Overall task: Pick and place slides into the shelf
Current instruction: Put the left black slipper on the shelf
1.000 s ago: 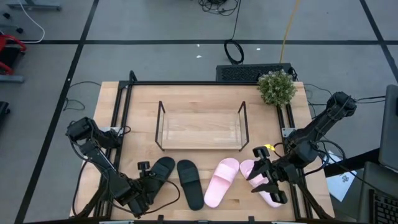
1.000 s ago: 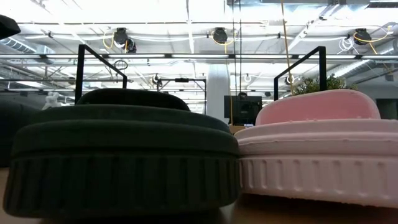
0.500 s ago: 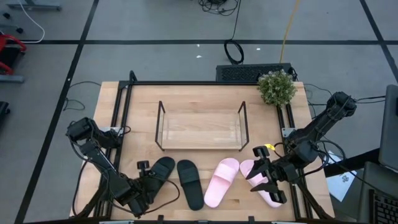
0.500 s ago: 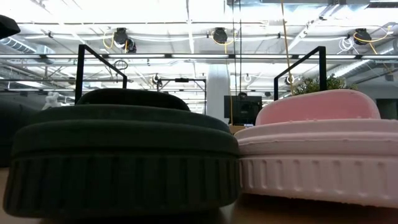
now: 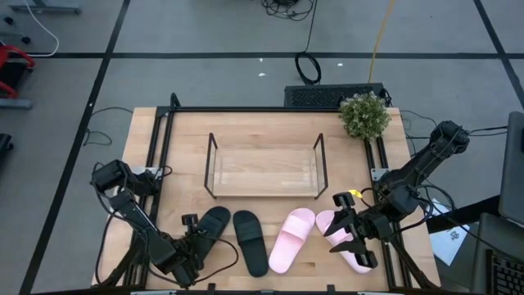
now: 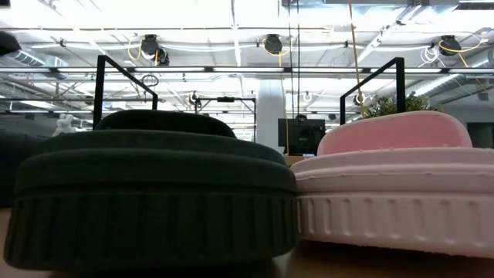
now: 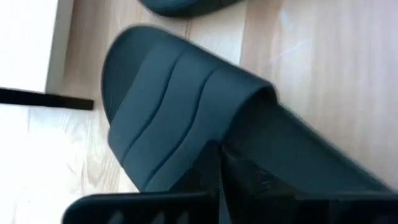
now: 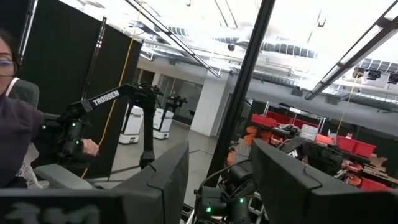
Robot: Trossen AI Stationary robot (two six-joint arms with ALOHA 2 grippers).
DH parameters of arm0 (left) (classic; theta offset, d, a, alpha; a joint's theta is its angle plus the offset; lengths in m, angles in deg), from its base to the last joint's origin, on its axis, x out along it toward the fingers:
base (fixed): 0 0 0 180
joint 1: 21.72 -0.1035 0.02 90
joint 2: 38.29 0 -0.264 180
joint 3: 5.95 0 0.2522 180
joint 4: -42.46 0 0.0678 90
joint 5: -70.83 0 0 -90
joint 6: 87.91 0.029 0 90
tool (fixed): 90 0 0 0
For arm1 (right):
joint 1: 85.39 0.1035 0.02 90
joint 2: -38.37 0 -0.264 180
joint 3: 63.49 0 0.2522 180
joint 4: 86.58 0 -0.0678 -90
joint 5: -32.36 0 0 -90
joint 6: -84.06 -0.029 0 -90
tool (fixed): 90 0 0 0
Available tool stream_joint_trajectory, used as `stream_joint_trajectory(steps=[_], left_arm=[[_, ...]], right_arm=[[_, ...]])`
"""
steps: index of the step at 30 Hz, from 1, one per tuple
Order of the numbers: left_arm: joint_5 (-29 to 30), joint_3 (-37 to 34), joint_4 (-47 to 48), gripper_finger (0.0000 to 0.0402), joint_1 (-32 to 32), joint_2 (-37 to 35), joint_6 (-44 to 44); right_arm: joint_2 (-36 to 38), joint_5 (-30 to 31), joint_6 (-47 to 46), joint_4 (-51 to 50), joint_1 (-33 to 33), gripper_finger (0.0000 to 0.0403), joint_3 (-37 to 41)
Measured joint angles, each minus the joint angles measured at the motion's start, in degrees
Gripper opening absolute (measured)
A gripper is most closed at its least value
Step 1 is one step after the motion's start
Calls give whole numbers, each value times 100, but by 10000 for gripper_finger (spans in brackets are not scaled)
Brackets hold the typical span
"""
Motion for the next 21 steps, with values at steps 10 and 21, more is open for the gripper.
stream_joint_trajectory(steps=[10, 21], left_arm=[[144, 652, 512, 15, 74, -110, 126], [51, 652, 531, 2, 72, -110, -41]], right_arm=[[0, -2, -7, 30, 0, 164, 2], [0, -4, -15, 33, 0, 164, 2]])
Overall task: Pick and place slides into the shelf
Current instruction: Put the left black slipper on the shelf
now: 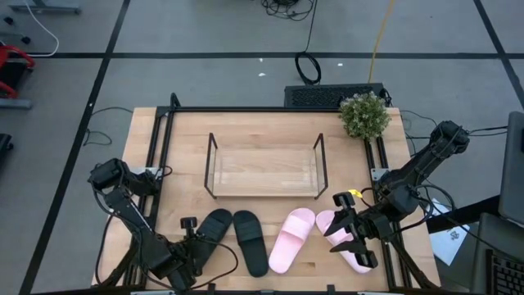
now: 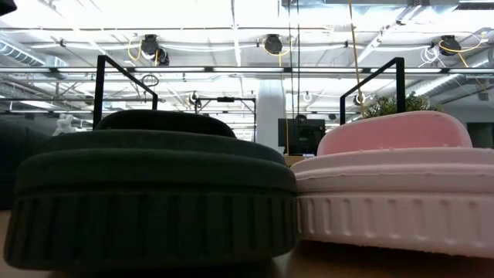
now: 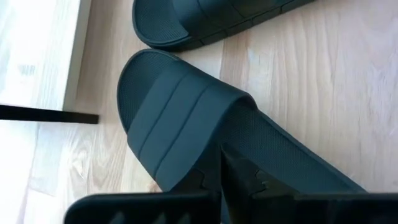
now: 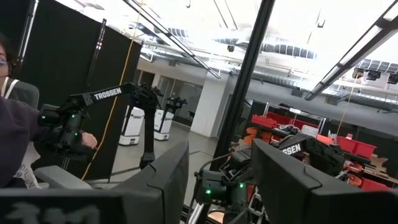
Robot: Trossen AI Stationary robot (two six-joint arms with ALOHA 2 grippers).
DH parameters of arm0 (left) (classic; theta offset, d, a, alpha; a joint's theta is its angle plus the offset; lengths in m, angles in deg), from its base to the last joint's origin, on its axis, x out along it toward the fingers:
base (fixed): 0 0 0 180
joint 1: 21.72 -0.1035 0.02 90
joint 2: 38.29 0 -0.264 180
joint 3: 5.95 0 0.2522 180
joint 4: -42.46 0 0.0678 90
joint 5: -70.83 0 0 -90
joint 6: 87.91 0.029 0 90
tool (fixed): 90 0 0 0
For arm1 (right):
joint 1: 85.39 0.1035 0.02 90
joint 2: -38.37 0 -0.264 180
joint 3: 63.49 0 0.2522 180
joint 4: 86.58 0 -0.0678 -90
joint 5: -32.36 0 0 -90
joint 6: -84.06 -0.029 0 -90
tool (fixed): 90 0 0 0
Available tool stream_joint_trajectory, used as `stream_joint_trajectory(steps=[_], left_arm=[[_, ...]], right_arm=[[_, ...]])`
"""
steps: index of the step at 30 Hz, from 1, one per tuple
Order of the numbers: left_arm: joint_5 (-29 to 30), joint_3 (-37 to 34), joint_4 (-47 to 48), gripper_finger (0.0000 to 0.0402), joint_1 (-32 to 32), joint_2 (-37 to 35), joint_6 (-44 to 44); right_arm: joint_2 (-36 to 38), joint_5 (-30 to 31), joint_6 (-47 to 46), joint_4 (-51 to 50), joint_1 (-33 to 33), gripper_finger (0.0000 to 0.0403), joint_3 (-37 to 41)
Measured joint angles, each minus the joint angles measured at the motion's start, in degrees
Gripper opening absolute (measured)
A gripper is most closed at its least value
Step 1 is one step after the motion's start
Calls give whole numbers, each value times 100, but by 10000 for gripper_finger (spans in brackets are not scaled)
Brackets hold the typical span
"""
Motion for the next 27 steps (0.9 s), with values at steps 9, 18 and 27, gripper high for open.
stream_joint_trajectory(steps=[9, 18, 27], left_arm=[[-163, 0, 3, 34, -97, 0, 37], [-562, 0, 4, 143, -277, -2, 195], [-554, 0, 44, 179, -290, -2, 380]], right_arm=[[0, 0, 0, 0, 0, 164, 0], [0, -2, 0, 0, 0, 164, 0], [0, -2, 0, 0, 0, 164, 0]])
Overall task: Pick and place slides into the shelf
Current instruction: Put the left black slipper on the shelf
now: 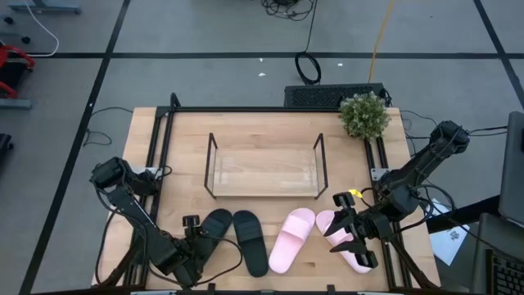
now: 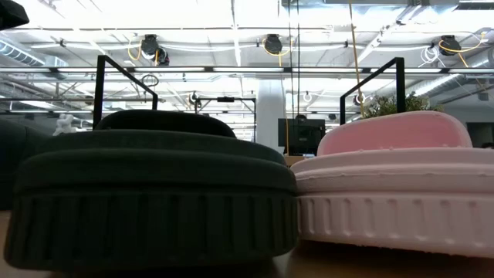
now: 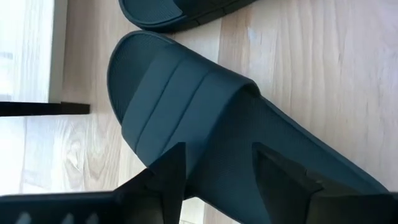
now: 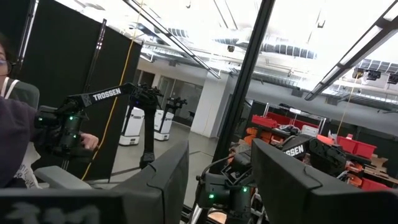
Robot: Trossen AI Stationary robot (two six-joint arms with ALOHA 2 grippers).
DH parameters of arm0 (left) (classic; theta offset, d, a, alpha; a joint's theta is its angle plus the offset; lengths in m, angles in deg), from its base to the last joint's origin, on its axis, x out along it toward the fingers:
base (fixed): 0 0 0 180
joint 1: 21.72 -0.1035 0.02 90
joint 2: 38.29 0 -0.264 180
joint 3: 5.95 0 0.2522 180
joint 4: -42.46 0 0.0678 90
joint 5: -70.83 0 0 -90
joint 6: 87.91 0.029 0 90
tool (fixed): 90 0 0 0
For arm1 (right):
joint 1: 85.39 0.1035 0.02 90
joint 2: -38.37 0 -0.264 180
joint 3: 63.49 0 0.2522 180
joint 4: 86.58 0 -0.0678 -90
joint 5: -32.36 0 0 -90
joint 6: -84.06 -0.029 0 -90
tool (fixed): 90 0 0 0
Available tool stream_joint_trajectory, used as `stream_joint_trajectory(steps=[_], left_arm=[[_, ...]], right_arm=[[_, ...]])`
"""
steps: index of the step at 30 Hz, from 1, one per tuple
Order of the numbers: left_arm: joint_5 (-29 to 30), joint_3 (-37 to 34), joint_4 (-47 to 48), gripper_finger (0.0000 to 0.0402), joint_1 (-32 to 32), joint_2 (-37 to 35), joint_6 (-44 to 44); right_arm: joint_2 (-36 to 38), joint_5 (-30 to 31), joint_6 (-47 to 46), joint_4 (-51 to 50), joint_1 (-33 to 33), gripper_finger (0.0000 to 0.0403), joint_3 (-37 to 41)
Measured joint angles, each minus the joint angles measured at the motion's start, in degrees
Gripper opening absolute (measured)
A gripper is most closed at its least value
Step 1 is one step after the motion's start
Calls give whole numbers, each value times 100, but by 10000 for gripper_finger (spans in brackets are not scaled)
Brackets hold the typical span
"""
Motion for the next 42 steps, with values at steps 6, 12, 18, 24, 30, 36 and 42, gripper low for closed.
stream_joint_trajectory(steps=[6, 12, 18, 24, 30, 36, 42], left_arm=[[434, 0, 22, 179, -23, 16, 4], [250, -24, 26, 179, -116, 183, -2], [333, -26, 88, 179, -118, 341, -24], [458, -26, 517, 172, -208, 632, -229], [552, -20, 623, 115, -231, 965, -500], [402, 44, 687, 12, -167, 944, -804], [317, 948, 1669, 3, 49, 938, -1126]], right_arm=[[0, 0, 0, 1, 0, 164, 0], [-2, 0, 0, -1, 0, 164, 0], [-2, 1, 11, -13, 1, 164, 0], [-2, 1, 7, -20, 2, 164, 0], [-2, 0, 4, -40, 2, 164, 0], [-2, 2, 9, -40, 2, 164, 0], [-2, 2, 13, -37, 0, 164, 0]])
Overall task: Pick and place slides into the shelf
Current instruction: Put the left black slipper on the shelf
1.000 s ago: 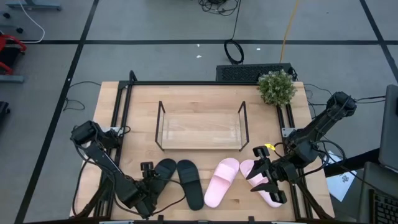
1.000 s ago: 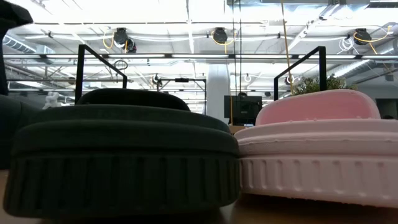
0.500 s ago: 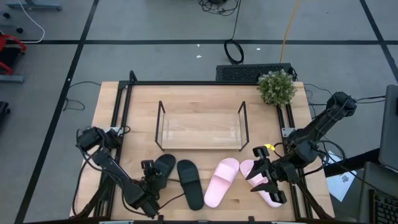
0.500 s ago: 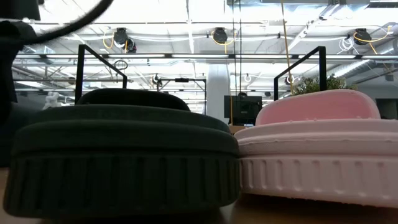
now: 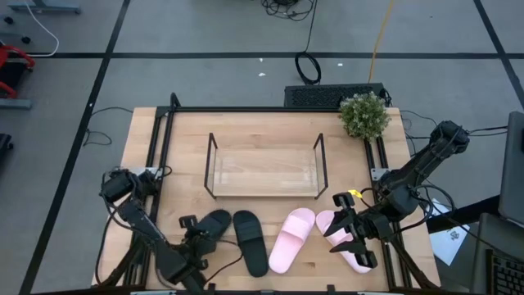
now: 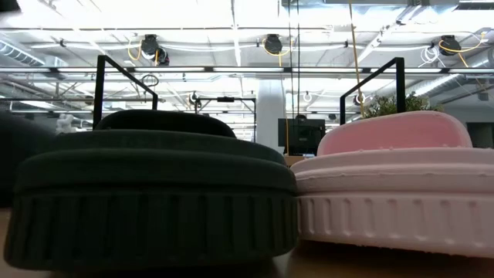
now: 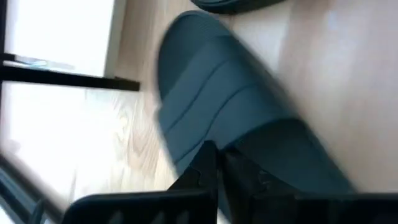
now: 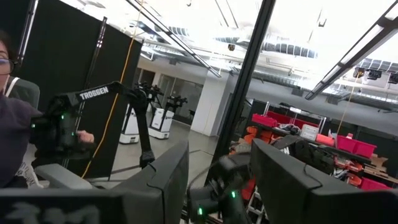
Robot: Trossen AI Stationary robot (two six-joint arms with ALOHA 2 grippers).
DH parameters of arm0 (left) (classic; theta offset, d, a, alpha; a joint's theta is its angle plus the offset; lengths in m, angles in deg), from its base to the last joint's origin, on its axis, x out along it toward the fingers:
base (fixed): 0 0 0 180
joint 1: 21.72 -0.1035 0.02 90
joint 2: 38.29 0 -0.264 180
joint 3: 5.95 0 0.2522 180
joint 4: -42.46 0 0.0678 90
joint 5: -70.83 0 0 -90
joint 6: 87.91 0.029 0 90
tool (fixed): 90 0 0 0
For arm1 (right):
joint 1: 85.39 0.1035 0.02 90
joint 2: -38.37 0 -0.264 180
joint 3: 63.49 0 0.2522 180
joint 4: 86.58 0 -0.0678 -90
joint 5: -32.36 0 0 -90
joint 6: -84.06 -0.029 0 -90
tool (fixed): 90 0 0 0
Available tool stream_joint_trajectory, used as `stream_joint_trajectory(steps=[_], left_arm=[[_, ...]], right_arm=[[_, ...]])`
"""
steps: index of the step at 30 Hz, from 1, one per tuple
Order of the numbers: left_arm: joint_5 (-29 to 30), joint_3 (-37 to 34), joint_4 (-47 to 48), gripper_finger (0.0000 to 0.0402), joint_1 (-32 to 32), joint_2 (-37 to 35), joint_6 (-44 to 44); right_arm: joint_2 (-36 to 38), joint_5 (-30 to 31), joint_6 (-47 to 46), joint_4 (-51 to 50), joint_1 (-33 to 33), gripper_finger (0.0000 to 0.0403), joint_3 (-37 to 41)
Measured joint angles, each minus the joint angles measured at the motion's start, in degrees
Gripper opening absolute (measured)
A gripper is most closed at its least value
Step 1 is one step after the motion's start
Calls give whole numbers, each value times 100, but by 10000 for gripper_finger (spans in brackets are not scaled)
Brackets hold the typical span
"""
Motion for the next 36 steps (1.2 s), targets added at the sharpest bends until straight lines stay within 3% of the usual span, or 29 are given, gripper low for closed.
stream_joint_trajectory(steps=[6, 14, 27, 36], left_arm=[[502, 1099, 1315, 1, 140, -15, -441], [1291, 1637, 1286, 0, -58, -37, 173], [3576, 2730, 1267, 0, -1206, -37, 1175], [3397, 3091, 1275, 0, -2659, -42, 1605]], right_arm=[[0, 0, -11, -2, 2, 164, 0], [0, -1, -14, -3, 2, 164, 0], [0, -2, -15, -2, 2, 164, 0], [0, 0, -15, 4, 2, 164, 0]])
